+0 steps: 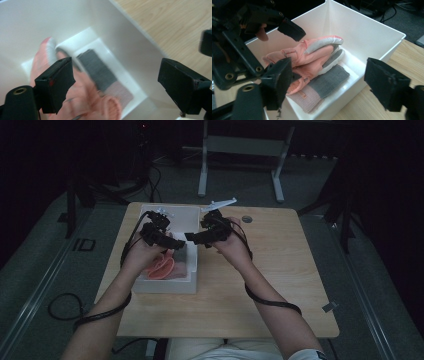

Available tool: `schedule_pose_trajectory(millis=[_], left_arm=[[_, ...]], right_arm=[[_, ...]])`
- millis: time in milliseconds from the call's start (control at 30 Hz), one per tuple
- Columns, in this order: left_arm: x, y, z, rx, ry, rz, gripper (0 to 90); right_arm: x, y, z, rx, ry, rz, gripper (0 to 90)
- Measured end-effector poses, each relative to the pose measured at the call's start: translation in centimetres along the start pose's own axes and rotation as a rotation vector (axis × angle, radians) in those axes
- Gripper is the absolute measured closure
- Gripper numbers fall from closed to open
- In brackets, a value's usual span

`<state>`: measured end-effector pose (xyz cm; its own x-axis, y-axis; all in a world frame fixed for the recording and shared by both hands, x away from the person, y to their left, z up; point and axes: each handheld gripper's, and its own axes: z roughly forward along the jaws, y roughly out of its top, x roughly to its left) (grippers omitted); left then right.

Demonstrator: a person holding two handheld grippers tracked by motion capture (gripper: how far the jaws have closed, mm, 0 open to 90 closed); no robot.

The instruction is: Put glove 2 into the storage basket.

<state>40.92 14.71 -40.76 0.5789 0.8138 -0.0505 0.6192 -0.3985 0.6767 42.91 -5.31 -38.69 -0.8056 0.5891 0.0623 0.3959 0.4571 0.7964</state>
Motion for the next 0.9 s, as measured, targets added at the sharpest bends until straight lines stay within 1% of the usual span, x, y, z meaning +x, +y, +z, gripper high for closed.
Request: schedule_pose_trajectory(millis=[33,67,100,133,167,200,233,267,300,333,367,400,433,467,500,533,567,600,633,667,700,733,767,800,833,867,900], left_arm=[[-0.3,0.1,0.0,-0.008,0.000,0.006,12.9],[-0.3,0.1,0.0,-0.008,0.000,0.006,11.3],[-0.8,0.2,0.0,-0.022,-0.021,0.015,5.8],[-1.1,0.3,0.0,-0.029,-0.037,0.023,2.2],[-1.4,0.3,-0.1,-0.041,-0.048,0.028,1.2],[-1.4,0.3,-0.1,-0.041,-0.048,0.028,1.2],[-1.9,0.3,-0.2,-0.062,-0.052,0.040,1.2],[-1.9,0.3,-0.2,-0.062,-0.052,0.040,1.2],[-2.6,0.4,-0.5,-0.086,-0.059,0.060,1.2],[-2.6,0.4,-0.5,-0.086,-0.059,0.060,1.2],[-3.3,0.4,-0.7,-0.119,-0.082,0.067,1.2],[-3.3,0.4,-0.7,-0.119,-0.082,0.067,1.2],[-4.0,0.4,-0.8,-0.133,-0.096,0.081,1.2],[-4.0,0.4,-0.8,-0.133,-0.096,0.081,1.2],[-4.9,0.5,-1.0,-0.145,-0.106,0.108,1.2],[-4.9,0.5,-1.0,-0.145,-0.106,0.108,1.2],[-5.8,0.6,-1.0,-0.146,-0.117,0.138,1.2],[-5.8,0.6,-1.0,-0.146,-0.117,0.138,1.2],[-6.9,0.6,-1.0,-0.150,-0.142,0.163,1.2],[-6.9,0.6,-1.0,-0.150,-0.142,0.163,1.2],[-8.0,0.6,-1.0,-0.163,-0.165,0.183,1.2],[-8.0,0.6,-1.0,-0.163,-0.165,0.183,1.2],[-8.8,0.6,-0.9,-0.162,-0.174,0.213,1.2],[-9.4,0.6,-0.8,-0.158,-0.180,0.230,1.2],[-9.9,0.5,-0.8,-0.155,-0.187,0.244,1.2],[-9.9,0.5,-0.8,-0.155,-0.187,0.244,1.2],[-10.7,0.4,-0.8,-0.157,-0.203,0.262,1.2]], right_arm=[[-0.3,-0.2,-0.3,-0.013,0.007,0.001,19.4],[-0.4,-0.4,-0.6,-0.016,0.006,0.005,19.0],[-0.6,-0.6,-0.9,-0.019,-0.001,0.007,19.0],[-0.7,-0.8,-1.1,-0.020,-0.004,0.007,18.9],[-1.0,-1.1,-1.5,-0.024,-0.004,0.006,18.1],[-1.2,-1.3,-1.8,-0.029,-0.005,0.008,18.0],[-1.3,-1.5,-2.1,-0.031,-0.006,0.009,18.1],[-1.3,-1.5,-2.1,-0.031,-0.006,0.009,18.1],[-1.8,-2.1,-2.7,-0.029,-0.018,0.005,18.2],[-1.8,-2.1,-2.7,-0.029,-0.018,0.005,18.2],[-2.1,-2.6,-3.3,-0.033,-0.020,0.006,18.1],[-2.1,-2.6,-3.3,-0.033,-0.020,0.006,18.1],[-2.4,-3.1,-3.7,-0.032,-0.033,0.002,18.0],[-2.5,-3.3,-3.8,-0.033,-0.038,-0.004,17.8],[-2.8,-3.6,-4.1,-0.032,-0.039,0.000,17.5],[-2.9,-3.8,-4.3,-0.033,-0.040,0.001,17.4],[-3.1,-4.1,-4.5,-0.036,-0.044,0.001,16.9],[-3.2,-4.3,-4.7,-0.036,-0.048,-0.002,16.6],[-3.3,-4.6,-4.9,-0.034,-0.054,-0.004,16.3],[-3.3,-4.8,-5.1,-0.034,-0.059,-0.007,16.2],[-3.4,-5.1,-5.2,-0.036,-0.059,-0.007,16.3],[-3.4,-5.1,-5.2,-0.036,-0.059,-0.007,16.3],[-3.5,-5.6,-5.6,-0.038,-0.052,-0.010,16.2],[-3.5,-5.8,-5.7,-0.041,-0.053,-0.018,16.3],[-3.5,-6.2,-5.8,-0.039,-0.054,-0.020,16.2],[-3.5,-6.2,-5.8,-0.039,-0.054,-0.020,16.2],[-3.5,-6.9,-6.1,-0.034,-0.048,-0.021,16.2]])
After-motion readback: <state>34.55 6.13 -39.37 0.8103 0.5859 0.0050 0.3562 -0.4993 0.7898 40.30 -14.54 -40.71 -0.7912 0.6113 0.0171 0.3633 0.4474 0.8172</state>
